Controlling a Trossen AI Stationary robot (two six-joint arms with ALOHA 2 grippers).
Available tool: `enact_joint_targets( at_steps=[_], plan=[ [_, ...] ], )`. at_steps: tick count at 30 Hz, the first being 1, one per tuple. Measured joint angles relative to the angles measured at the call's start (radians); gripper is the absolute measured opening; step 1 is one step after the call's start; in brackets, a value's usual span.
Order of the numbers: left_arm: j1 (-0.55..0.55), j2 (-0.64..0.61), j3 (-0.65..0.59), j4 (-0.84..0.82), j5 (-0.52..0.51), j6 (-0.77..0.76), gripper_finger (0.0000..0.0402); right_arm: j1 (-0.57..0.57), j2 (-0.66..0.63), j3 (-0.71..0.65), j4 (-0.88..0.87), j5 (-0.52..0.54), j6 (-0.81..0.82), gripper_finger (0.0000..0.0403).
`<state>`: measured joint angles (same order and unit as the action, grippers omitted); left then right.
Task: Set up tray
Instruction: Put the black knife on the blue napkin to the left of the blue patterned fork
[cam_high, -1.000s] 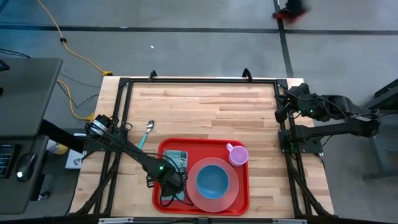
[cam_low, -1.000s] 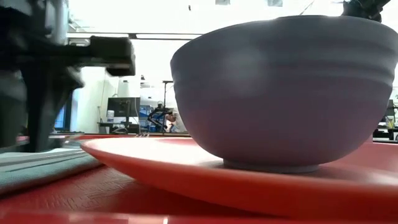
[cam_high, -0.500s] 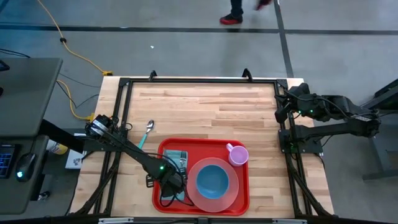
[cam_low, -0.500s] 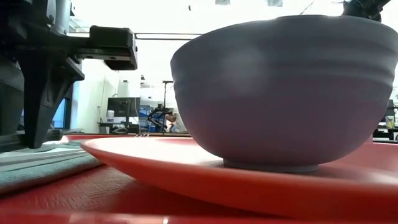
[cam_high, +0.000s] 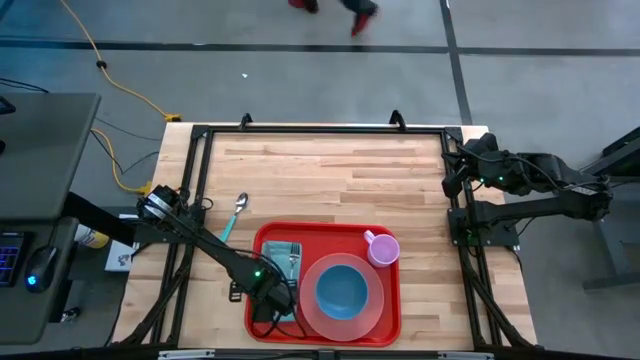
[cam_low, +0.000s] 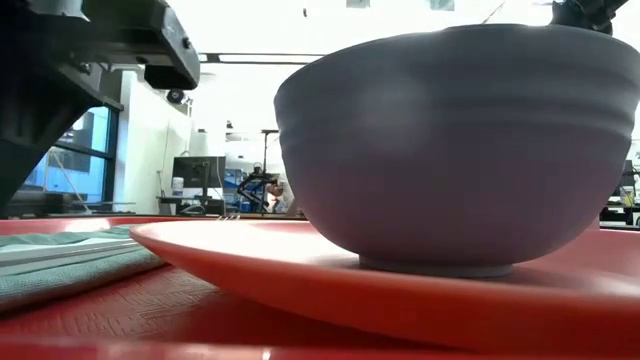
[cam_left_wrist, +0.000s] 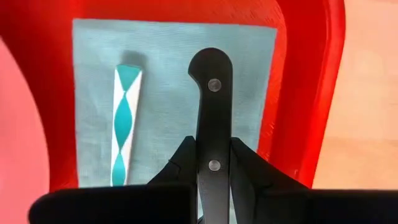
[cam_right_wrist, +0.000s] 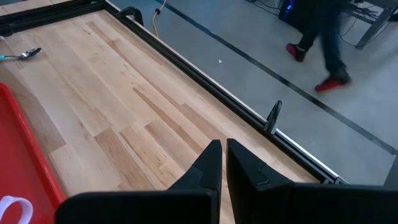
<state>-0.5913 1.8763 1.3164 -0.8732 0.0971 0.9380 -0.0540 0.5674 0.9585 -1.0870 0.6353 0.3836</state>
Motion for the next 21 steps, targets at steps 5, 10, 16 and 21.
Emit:
enact_joint_targets(
  at_steps=[5, 10, 16, 21],
  plan=[
    [0.0, 0.0, 0.0, 0.01, 0.001, 0.067, 0.0075, 0.0, 0.0, 0.0, 0.0, 0.0, -0.003, 0.0],
    [0.002, 0.0, 0.0, 0.01, 0.001, 0.127, 0.0075, 0.0, 0.0, 0.0, 0.0, 0.0, -0.008, 0.0],
    [0.002, -0.001, 0.0, 0.023, 0.0, 0.136, 0.0075, 0.0, 0.0, 0.0, 0.0, 0.0, -0.011, 0.0],
    [0.002, -0.001, 0.0, 0.048, -0.014, 0.168, 0.0075, 0.0, 0.0, 0.0, 0.0, 0.004, -0.026, 0.0]
  ],
)
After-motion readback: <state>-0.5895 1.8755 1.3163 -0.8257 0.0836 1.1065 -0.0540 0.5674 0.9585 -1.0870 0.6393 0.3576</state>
